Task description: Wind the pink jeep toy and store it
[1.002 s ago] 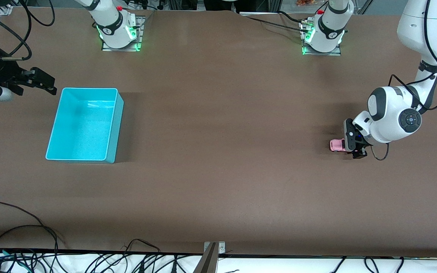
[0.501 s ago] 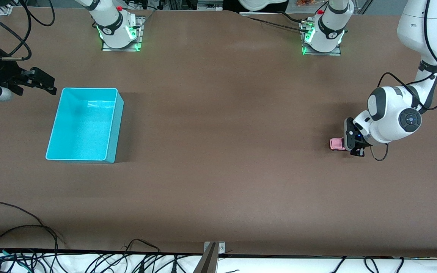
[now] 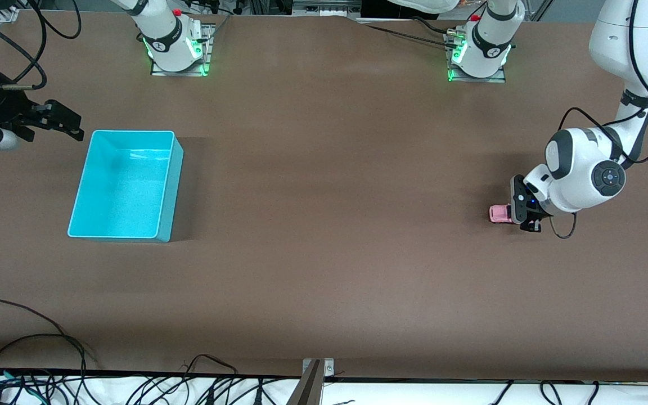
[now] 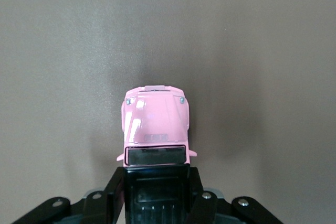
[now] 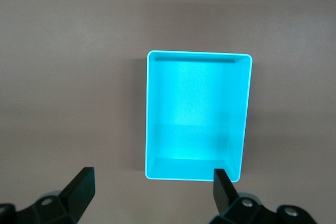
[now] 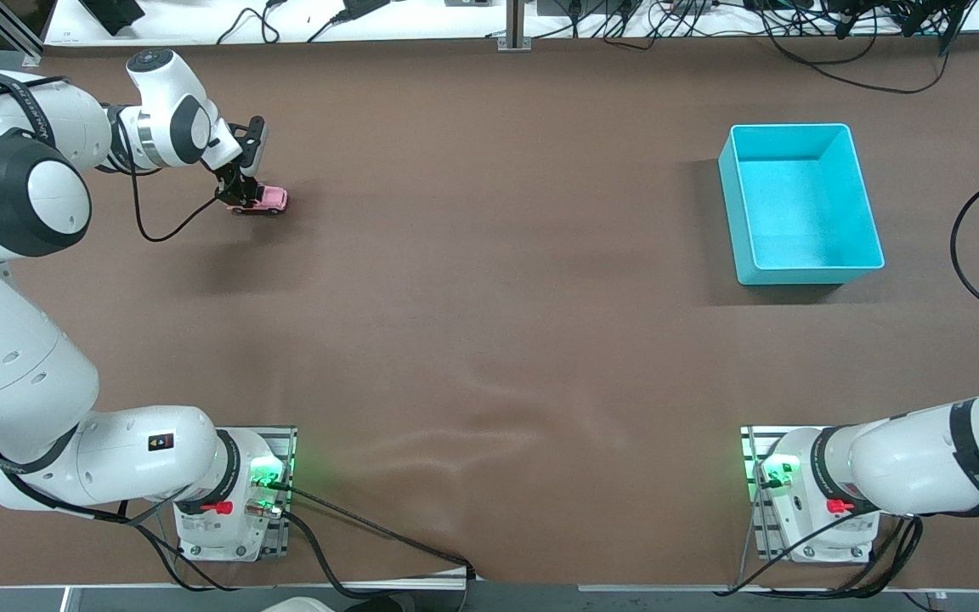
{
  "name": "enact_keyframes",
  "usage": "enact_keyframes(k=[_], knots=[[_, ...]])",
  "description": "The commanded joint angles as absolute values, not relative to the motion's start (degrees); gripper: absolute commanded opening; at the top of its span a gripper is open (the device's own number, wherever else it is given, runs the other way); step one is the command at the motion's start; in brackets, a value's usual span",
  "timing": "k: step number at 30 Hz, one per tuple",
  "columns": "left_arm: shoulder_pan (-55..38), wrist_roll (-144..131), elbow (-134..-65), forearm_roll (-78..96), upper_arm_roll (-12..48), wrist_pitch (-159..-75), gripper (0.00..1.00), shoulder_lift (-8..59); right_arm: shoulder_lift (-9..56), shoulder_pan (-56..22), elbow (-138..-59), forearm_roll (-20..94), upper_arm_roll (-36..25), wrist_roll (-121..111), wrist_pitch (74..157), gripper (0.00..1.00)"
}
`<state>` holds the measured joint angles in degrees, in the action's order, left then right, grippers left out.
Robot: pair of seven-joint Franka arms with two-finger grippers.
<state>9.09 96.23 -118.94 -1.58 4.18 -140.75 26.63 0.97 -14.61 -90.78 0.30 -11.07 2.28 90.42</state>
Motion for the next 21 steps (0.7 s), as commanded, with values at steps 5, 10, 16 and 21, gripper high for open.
enact_keyframes(k=[5, 10, 16, 21], knots=[[10.55, 96.06, -119.0, -1.85, 4.48, -140.98, 0.14, 27.25, 1.14, -14.68, -89.65, -0.18, -11.16, 2.29, 89.3, 1.0], [10.9, 95.8, -119.0, -1.85, 4.39, -140.89, 0.09, 27.25, 1.14, -14.68, -89.65, -0.18, -11.16, 2.37, 89.3, 1.0], [13.01, 96.15, -118.21, -2.2, 4.39, -140.89, 0.09, 28.47, 1.14, -14.59, -89.65, -0.18, -11.16, 2.46, 89.3, 1.0], [15.81, 96.33, -117.69, -2.55, 4.13, -140.8, 0.09, 29.71, 1.14, -14.59, -89.65, -0.18, -11.16, 2.46, 89.3, 1.0]])
